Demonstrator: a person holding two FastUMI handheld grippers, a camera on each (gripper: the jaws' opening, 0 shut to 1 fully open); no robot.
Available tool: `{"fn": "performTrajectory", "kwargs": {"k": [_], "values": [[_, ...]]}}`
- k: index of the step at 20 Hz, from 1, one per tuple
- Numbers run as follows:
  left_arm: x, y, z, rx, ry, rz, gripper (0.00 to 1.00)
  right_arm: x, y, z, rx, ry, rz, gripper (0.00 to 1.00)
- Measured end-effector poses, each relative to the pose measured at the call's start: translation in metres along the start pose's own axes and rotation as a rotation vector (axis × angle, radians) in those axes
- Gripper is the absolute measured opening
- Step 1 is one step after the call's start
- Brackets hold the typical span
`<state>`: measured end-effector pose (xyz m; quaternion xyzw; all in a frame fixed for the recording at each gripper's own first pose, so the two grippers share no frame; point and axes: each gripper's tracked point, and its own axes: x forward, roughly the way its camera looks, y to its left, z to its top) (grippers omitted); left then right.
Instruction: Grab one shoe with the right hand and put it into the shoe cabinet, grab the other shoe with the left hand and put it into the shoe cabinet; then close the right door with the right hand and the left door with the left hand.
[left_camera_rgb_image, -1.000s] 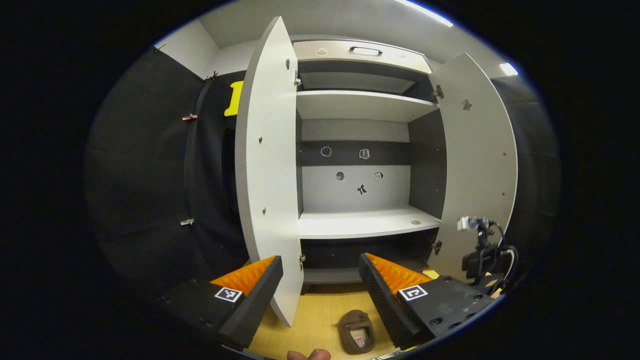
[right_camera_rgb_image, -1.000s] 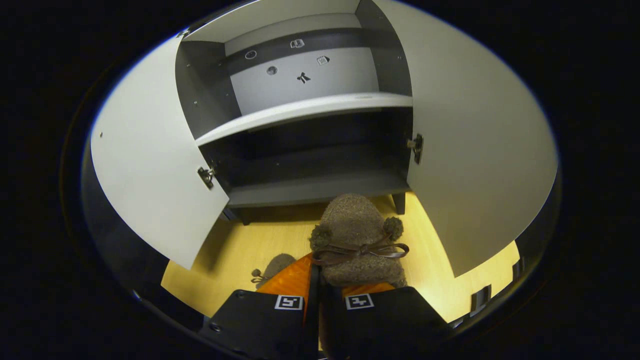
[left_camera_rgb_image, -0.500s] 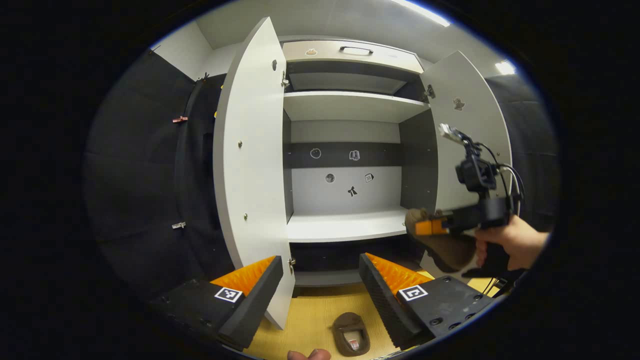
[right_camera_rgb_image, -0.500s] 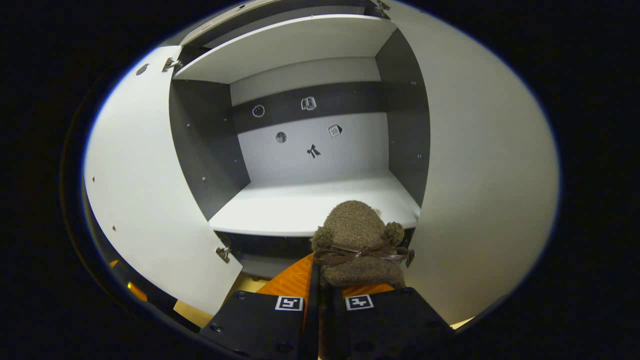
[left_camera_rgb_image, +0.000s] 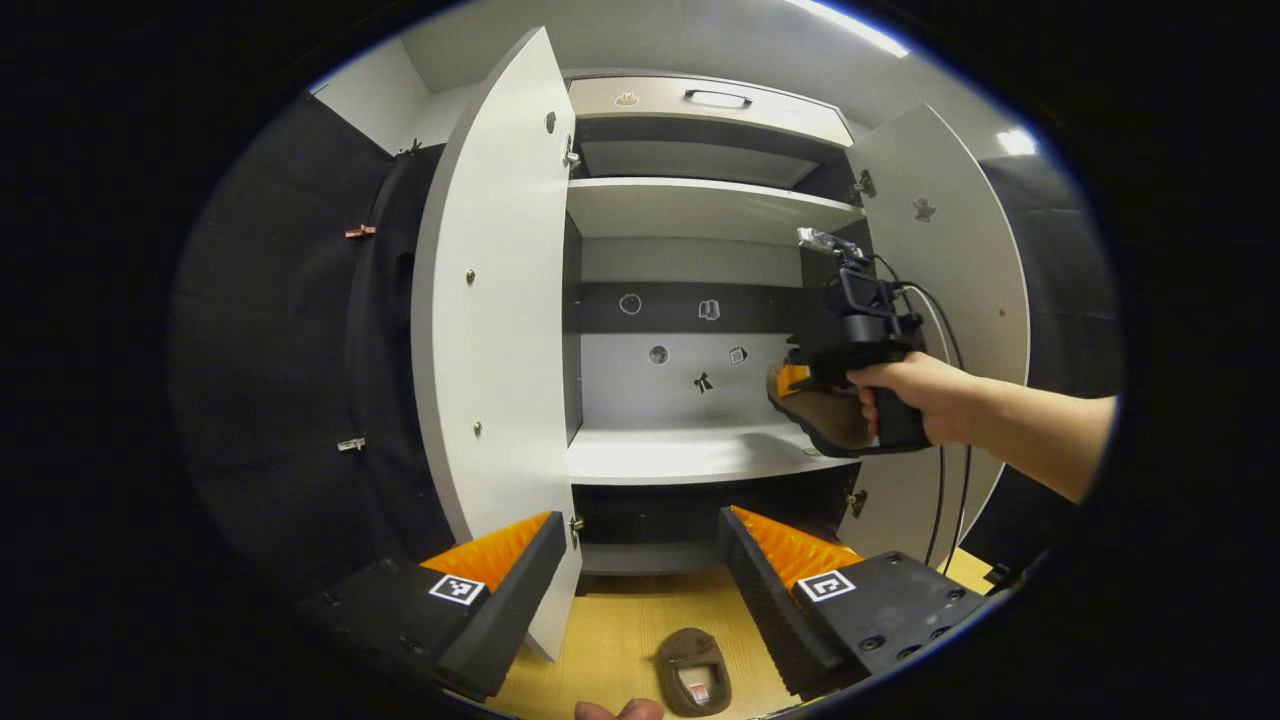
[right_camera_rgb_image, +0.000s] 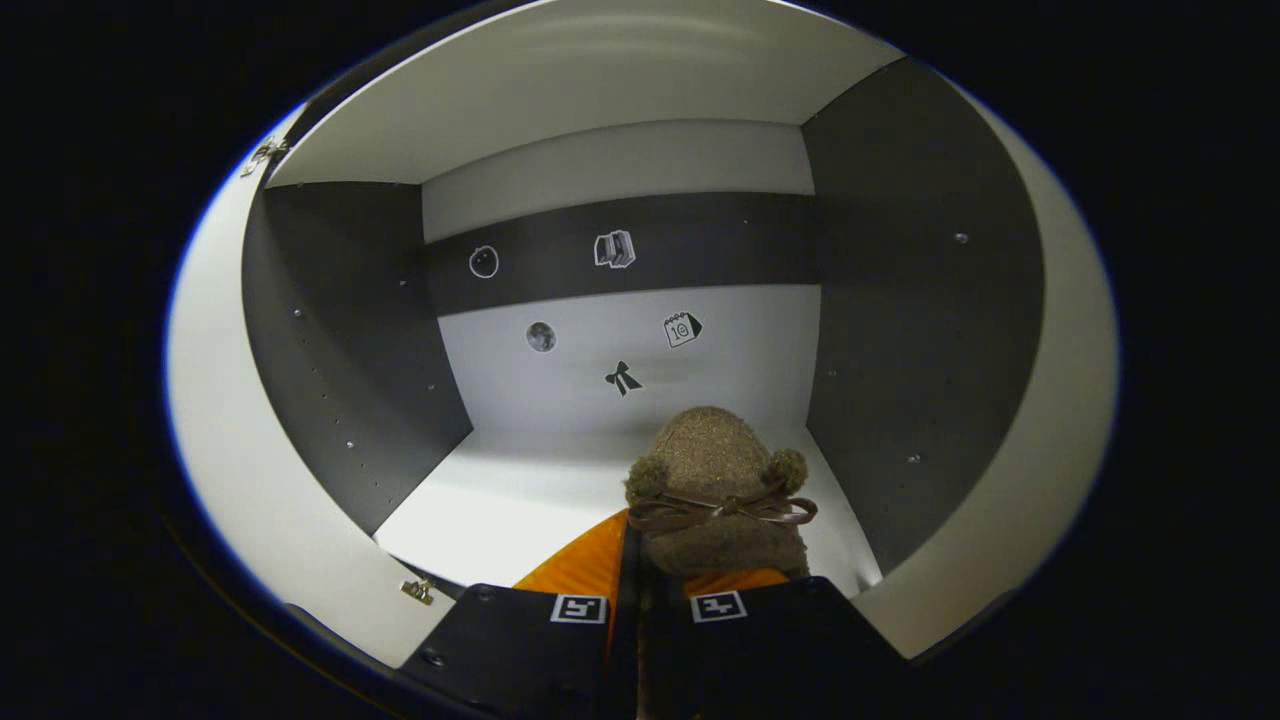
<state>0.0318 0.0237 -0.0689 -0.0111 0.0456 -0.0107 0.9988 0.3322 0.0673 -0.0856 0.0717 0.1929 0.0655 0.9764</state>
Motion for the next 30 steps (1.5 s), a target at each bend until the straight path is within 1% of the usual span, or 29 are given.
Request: {"fn": "performTrajectory", "kwargs": {"k": [4, 7, 8, 10, 12, 14, 15, 16, 19, 20, 21, 23, 26, 27, 30], "values": [[0.002, 0.005, -0.005, -0.01, 0.012, 0.015, 0.98, 0.054, 0.001, -0.003, 0.015, 0.032, -0.008, 0.16], [0.002, 0.008, -0.01, -0.016, 0.023, 0.032, 0.98, 0.085, 0.001, -0.009, 0.039, 0.051, -0.013, 0.16], [0.001, 0.009, -0.012, -0.016, 0.027, 0.038, 0.98, 0.095, 0.0, -0.012, 0.027, 0.053, -0.019, 0.16], [0.001, 0.01, -0.015, -0.014, 0.036, 0.044, 0.98, 0.11, -0.008, -0.016, 0.006, 0.061, -0.055, 0.16], [0.001, 0.011, -0.018, -0.01, 0.04, 0.047, 0.98, 0.121, -0.015, -0.02, -0.02, 0.061, -0.083, 0.16], [0.001, 0.011, -0.02, -0.008, 0.046, 0.048, 0.98, 0.127, -0.02, -0.026, -0.021, 0.079, -0.101, 0.16], [0.001, 0.011, -0.02, -0.009, 0.049, 0.049, 0.98, 0.131, -0.019, -0.028, -0.012, 0.09, -0.098, 0.16], [0.002, 0.012, -0.021, -0.009, 0.05, 0.049, 0.98, 0.13, -0.018, -0.031, -0.004, 0.101, -0.096, 0.19], [0.003, 0.01, -0.018, -0.012, 0.044, 0.044, 0.98, 0.121, -0.015, -0.034, -0.008, 0.126, -0.092, 0.21], [0.003, 0.01, -0.016, -0.013, 0.04, 0.04, 0.98, 0.117, -0.014, -0.033, -0.006, 0.128, -0.092, 0.24], [0.003, 0.009, -0.016, -0.014, 0.038, 0.036, 0.98, 0.112, -0.013, -0.03, 0.001, 0.128, -0.093, 0.34], [0.004, 0.007, -0.016, -0.017, 0.037, 0.028, 0.98, 0.097, -0.011, -0.027, 0.027, 0.132, -0.088, 0.45], [0.002, 0.004, -0.015, -0.021, 0.031, 0.015, 0.98, 0.066, -0.008, -0.023, 0.024, 0.117, -0.065, 0.69], [0.001, 0.002, -0.015, -0.022, 0.03, 0.01, 0.98, 0.055, -0.009, -0.019, 0.015, 0.097, -0.062, 0.83], [0.001, -0.002, -0.018, -0.027, 0.036, -0.008, 0.98, 0.013, -0.007, -0.002, 0.013, -0.001, -0.038, 0.93]]}}
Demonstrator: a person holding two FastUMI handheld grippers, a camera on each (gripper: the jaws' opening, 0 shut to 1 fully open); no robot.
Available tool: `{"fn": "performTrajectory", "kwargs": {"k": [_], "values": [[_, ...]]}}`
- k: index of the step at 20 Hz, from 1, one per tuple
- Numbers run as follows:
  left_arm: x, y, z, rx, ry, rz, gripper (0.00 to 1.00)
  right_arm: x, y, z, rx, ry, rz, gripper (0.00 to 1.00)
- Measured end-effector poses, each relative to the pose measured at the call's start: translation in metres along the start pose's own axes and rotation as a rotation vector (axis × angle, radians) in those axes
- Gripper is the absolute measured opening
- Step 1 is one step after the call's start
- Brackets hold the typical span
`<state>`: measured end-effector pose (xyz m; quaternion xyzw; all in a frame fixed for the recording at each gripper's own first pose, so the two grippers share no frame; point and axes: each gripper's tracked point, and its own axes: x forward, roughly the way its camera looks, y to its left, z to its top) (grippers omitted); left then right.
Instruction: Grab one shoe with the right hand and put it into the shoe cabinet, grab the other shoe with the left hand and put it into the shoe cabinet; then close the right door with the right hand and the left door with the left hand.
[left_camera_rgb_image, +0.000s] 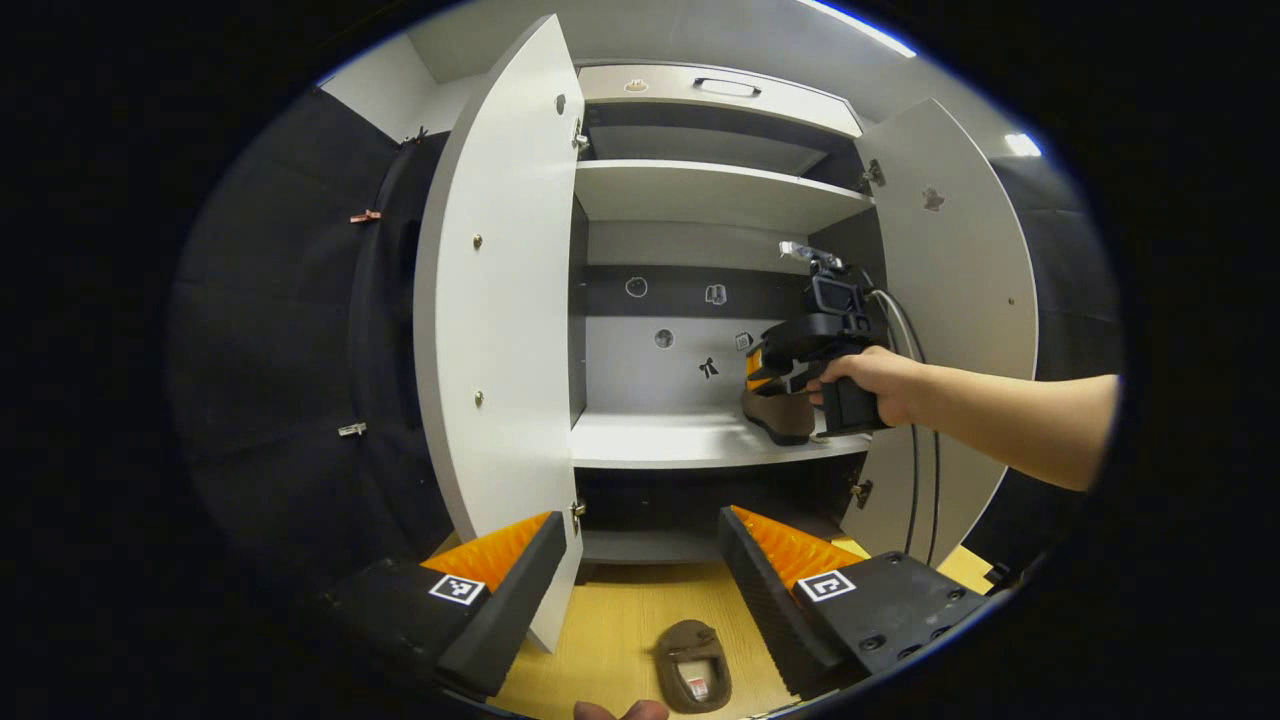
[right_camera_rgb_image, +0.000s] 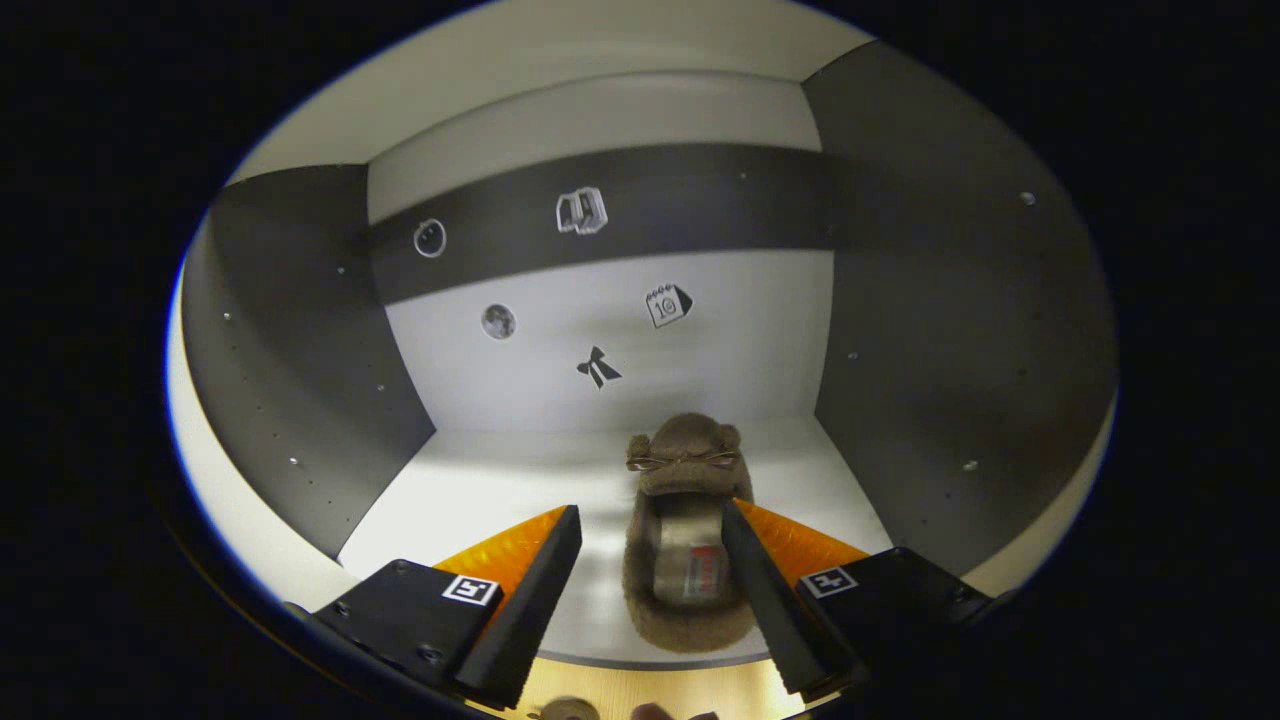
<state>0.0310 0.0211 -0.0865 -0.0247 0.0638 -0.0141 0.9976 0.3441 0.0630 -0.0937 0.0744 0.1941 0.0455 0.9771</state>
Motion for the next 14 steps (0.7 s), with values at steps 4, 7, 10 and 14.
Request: {"fn": "performTrajectory", "kwargs": {"k": [4, 7, 10, 14], "values": [[-0.001, -0.01, -0.013, 0.009, 0.029, -0.039, 0.98, -0.063, 0.012, 0.019, -0.015, -0.129, 0.051, 0.98], [-0.001, -0.02, -0.042, 0.019, 0.1, -0.066, 0.98, -0.113, 0.015, 0.028, -0.055, -0.226, 0.044, 0.98], [-0.004, -0.032, -0.089, 0.027, 0.206, -0.107, 0.98, -0.163, 0.012, 0.034, -0.088, -0.309, 0.032, 0.98], [-0.004, -0.039, -0.162, 0.075, 0.341, -0.129, 0.98, -0.223, 0.006, 0.03, -0.062, -0.361, 0.034, 0.98]]}}
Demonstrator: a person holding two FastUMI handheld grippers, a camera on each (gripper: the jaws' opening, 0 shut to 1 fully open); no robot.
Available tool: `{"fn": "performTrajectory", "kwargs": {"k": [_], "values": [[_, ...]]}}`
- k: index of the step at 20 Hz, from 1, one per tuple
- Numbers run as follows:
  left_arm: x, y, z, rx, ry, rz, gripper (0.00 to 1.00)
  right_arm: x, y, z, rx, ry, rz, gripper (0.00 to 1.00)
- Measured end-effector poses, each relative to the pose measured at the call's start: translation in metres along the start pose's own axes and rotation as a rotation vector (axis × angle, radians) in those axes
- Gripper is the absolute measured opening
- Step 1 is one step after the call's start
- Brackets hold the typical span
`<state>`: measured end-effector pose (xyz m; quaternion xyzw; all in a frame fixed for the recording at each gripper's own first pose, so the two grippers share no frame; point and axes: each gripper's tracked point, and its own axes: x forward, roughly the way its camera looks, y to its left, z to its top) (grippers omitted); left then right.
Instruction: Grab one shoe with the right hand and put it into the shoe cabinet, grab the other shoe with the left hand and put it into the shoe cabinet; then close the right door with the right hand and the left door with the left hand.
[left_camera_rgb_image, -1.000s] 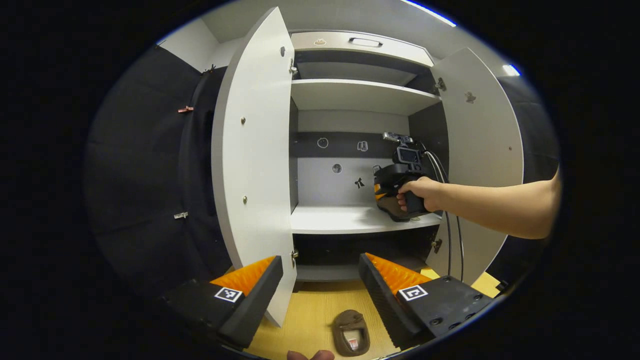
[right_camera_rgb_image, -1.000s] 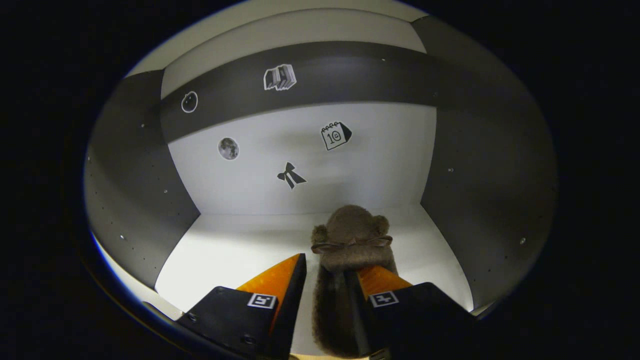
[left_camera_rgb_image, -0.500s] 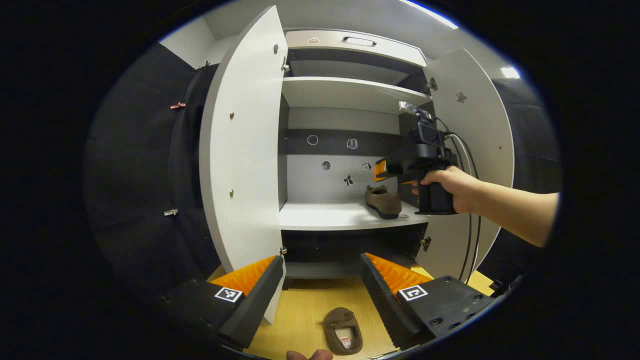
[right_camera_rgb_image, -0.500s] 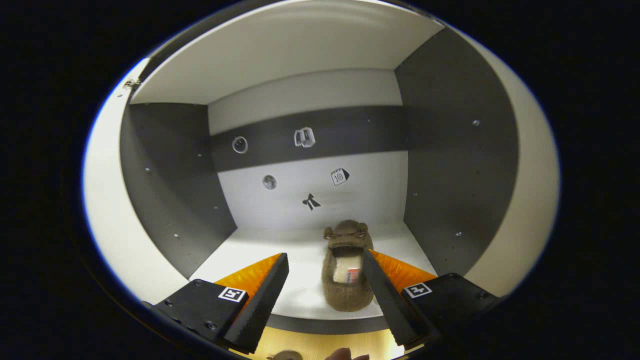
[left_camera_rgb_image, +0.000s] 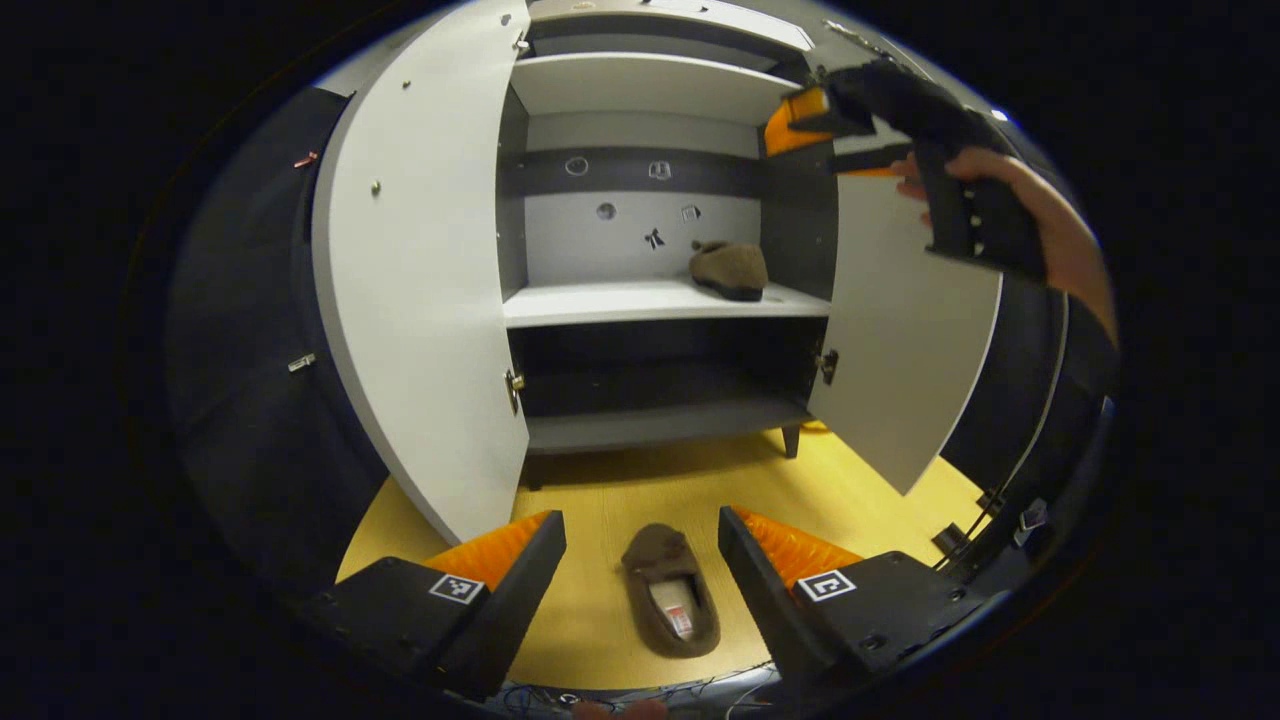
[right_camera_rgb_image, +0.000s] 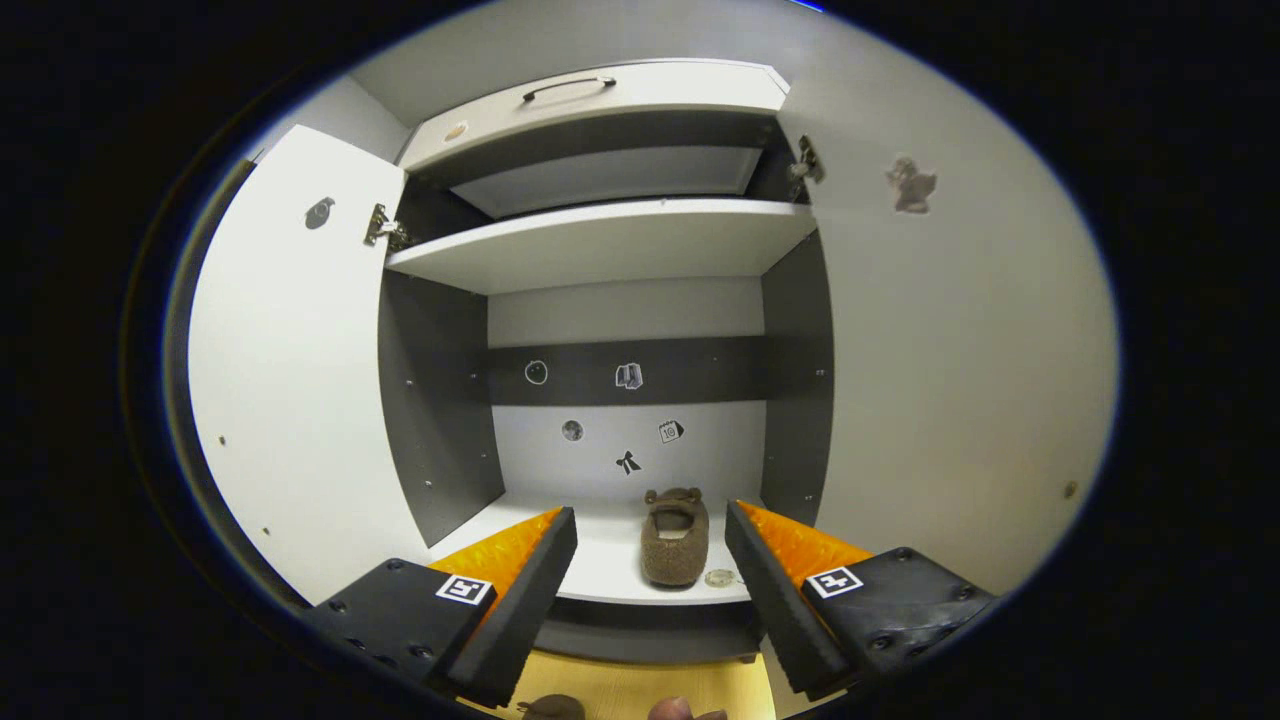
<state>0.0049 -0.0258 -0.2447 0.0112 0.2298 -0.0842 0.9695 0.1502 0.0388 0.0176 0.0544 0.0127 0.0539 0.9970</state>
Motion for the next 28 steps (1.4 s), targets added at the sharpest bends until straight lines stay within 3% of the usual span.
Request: {"fn": "performTrajectory", "kwargs": {"k": [8, 13, 15, 16, 19, 22, 25, 27, 28], "values": [[0.071, -0.006, -0.116, -0.025, 0.199, 0.009, 0.95, -0.085, -0.026, 0.013, 0.004, -0.038, -0.004, 0.98], [0.127, 0.005, -0.151, -0.008, 0.198, 0.039, 0.82, -0.132, -0.048, 0.012, -0.012, -0.027, -0.024, 0.98], [0.144, 0.001, -0.16, -0.008, 0.197, 0.031, 0.7, -0.144, -0.058, 0.009, -0.014, -0.017, -0.045, 1.0], [0.153, -0.002, -0.161, -0.019, 0.188, 0.024, 0.69, -0.15, -0.061, 0.008, -0.014, -0.015, -0.051, 0.98], [0.173, -0.003, -0.155, -0.042, 0.147, 0.021, 0.5, -0.165, -0.07, 0.0, -0.033, 0.003, -0.067, 0.98], [0.188, 0.005, -0.154, -0.014, 0.152, 0.055, 0.44, -0.173, -0.077, -0.002, -0.047, 0.012, -0.075, 0.98], [0.193, 0.009, -0.15, 0.02, 0.181, 0.062, 0.23, -0.176, -0.084, -0.002, -0.035, 0.013, -0.081, 0.98], [0.19, 0.008, -0.146, 0.024, 0.203, 0.06, 0.11, -0.177, -0.088, -0.004, -0.033, 0.012, -0.082, 1.0], [0.185, 0.006, -0.142, 0.018, 0.206, 0.058, 0.1, -0.176, -0.09, -0.005, -0.034, 0.013, -0.083, 1.0]]}}
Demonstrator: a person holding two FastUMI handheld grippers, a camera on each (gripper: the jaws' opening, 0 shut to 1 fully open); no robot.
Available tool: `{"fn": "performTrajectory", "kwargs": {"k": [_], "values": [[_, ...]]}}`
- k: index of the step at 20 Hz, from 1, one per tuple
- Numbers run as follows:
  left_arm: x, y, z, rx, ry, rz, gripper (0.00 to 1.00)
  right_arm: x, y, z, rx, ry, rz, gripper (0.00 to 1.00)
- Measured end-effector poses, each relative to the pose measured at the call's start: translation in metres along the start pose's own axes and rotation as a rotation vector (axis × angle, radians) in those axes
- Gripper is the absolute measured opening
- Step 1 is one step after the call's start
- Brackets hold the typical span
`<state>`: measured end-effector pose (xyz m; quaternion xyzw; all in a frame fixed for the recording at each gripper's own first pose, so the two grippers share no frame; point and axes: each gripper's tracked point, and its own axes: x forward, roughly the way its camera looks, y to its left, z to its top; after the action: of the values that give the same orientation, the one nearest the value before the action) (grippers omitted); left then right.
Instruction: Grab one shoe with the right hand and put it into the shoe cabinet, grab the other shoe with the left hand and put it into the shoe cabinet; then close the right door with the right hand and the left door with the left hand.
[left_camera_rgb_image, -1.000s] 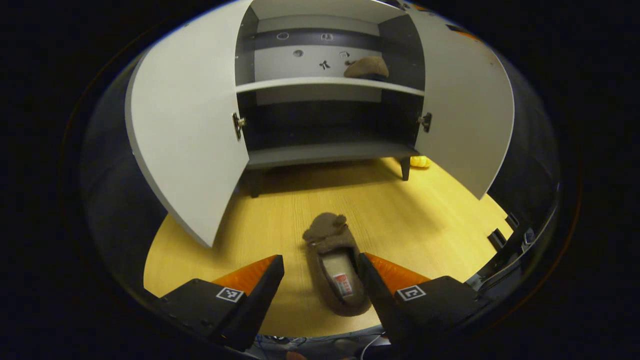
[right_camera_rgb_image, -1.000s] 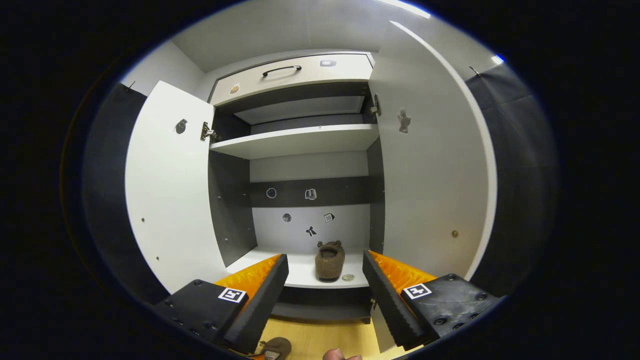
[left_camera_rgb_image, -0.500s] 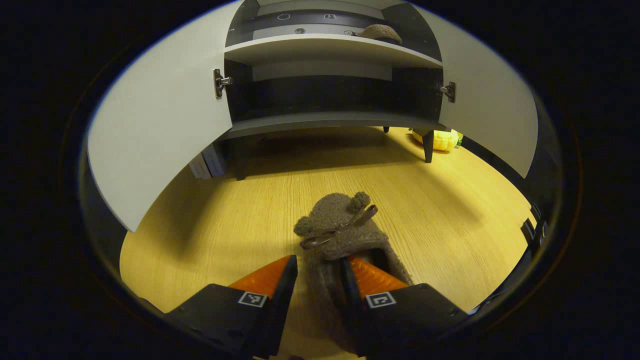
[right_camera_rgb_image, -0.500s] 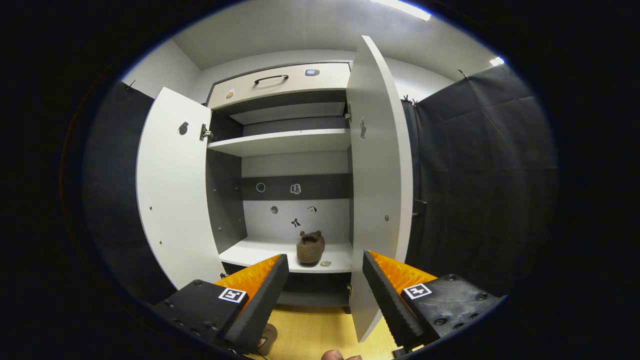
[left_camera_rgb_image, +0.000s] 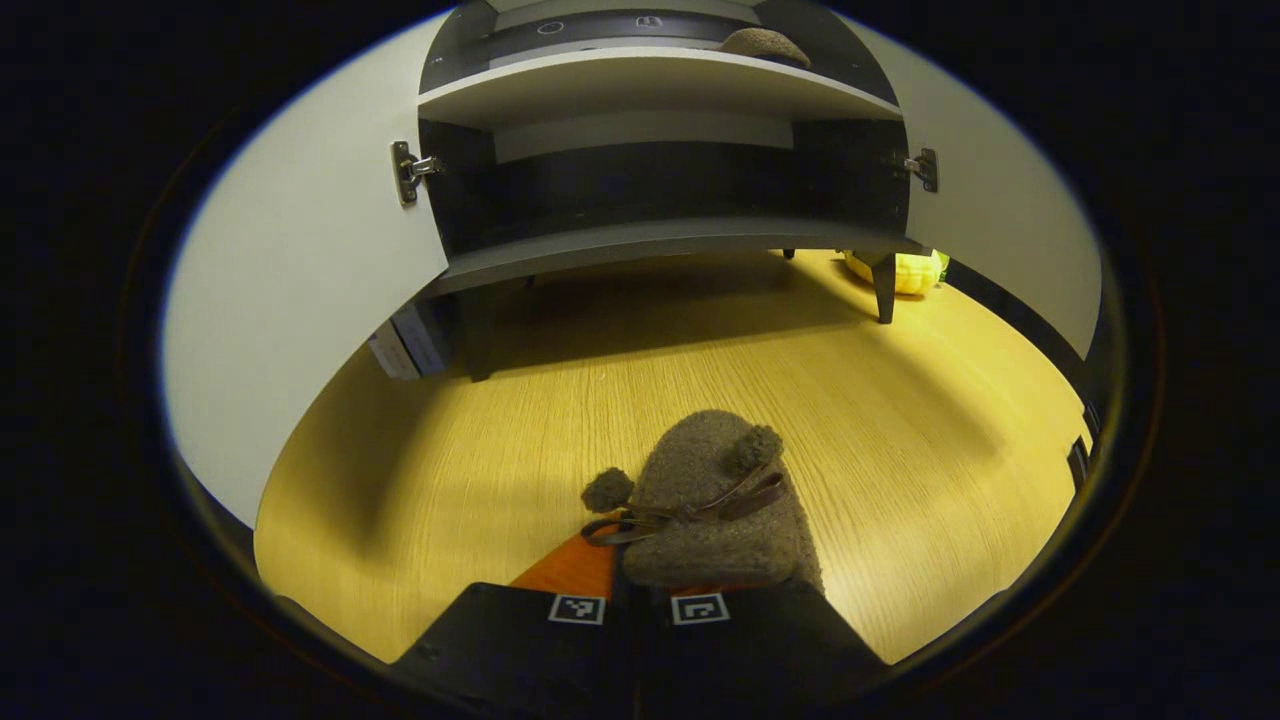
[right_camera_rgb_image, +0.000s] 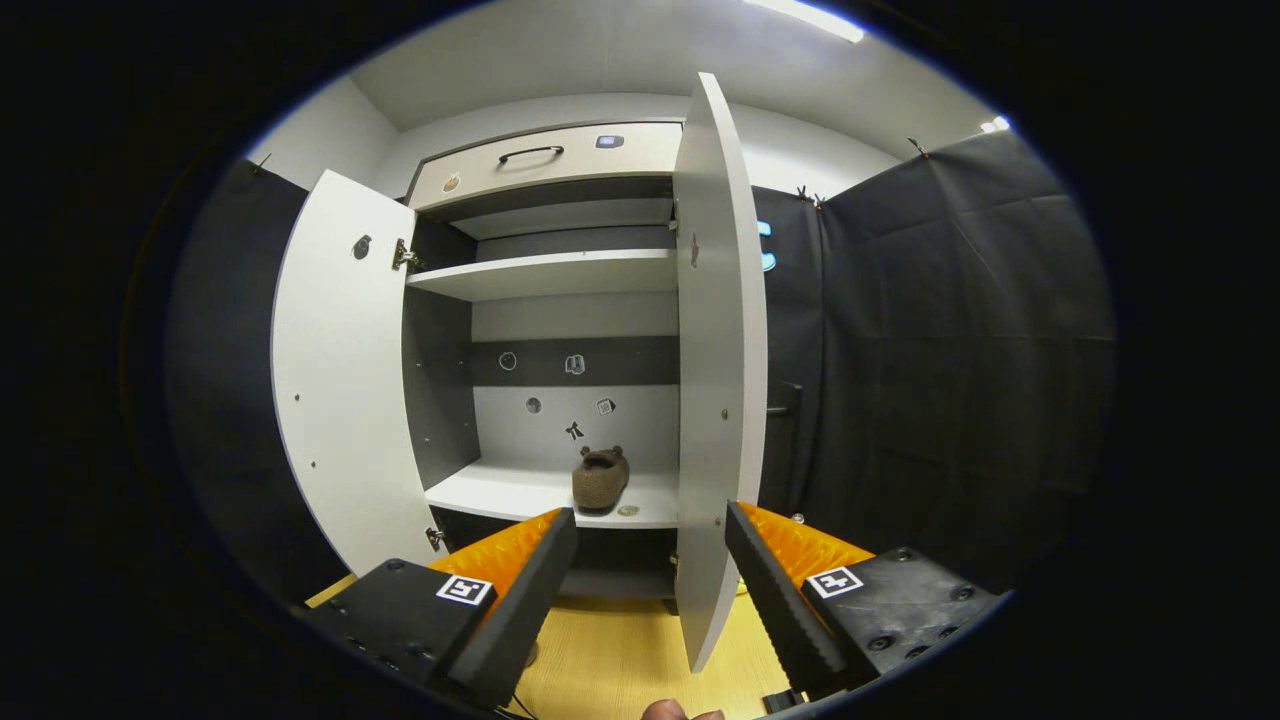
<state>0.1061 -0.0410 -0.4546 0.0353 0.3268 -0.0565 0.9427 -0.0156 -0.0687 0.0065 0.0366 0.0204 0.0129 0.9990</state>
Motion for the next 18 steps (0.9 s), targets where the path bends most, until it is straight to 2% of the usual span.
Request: {"fn": "performTrajectory", "kwargs": {"k": [2, 4, 6, 10, 13, 18], "values": [[-0.016, -0.002, 0.014, -0.001, 0.003, 0.006, 0.08, 0.0, -0.003, -0.001, 0.004, 0.002, 0.002, 0.98], [-0.038, -0.003, 0.034, -0.002, 0.002, 0.025, 0.08, 0.001, -0.006, -0.001, 0.017, 0.003, 0.005, 1.0], [-0.064, -0.011, 0.059, -0.035, -0.005, 0.008, 0.08, 0.003, -0.009, -0.001, 0.04, 0.004, 0.008, 0.98], [-0.122, -0.015, 0.123, -0.12, -0.036, 0.015, 0.08, 0.005, -0.018, -0.003, 0.036, -0.01, 0.007, 1.0], [-0.153, -0.014, 0.177, -0.166, -0.063, 0.027, 0.07, 0.006, -0.026, -0.011, 0.042, 0.002, 0.002, 0.98], [-0.186, -0.01, 0.274, -0.105, -0.108, 0.036, 0.08, 0.007, -0.038, -0.027, 0.06, 0.023, -0.01, 0.98]]}}
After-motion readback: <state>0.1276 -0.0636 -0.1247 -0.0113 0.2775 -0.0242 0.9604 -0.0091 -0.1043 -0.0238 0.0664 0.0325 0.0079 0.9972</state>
